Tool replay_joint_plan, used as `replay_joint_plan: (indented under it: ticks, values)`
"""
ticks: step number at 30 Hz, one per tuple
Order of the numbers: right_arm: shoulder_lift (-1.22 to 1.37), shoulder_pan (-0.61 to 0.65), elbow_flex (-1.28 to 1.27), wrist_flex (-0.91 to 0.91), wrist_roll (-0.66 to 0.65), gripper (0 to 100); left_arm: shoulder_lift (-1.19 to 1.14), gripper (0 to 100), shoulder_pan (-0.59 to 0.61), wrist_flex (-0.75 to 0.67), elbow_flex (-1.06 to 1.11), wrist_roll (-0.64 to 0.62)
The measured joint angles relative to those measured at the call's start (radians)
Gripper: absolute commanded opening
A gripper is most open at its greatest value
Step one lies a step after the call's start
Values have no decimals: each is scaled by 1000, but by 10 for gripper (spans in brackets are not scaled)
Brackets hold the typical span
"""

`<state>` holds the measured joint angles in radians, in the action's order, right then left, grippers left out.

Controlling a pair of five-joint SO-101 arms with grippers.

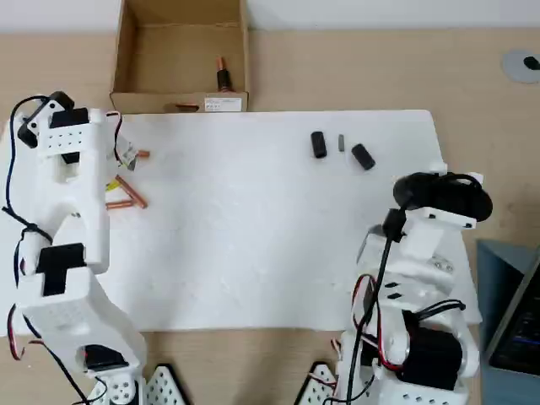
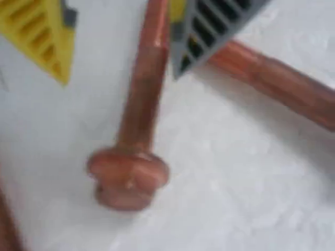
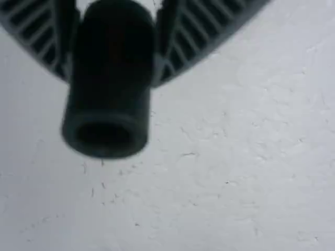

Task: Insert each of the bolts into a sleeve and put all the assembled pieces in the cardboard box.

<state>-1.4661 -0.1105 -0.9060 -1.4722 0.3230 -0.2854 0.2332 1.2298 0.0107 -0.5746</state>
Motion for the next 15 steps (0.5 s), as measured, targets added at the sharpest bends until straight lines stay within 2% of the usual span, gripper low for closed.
replay_joint_plan:
  ticks: [11, 15]
  values:
    - [0, 0, 0, 0, 0, 9, -95, 130, 25, -58, 0, -2]
    - [0, 0, 0, 0, 0, 9, -123, 10, 28, -63, -20, -2]
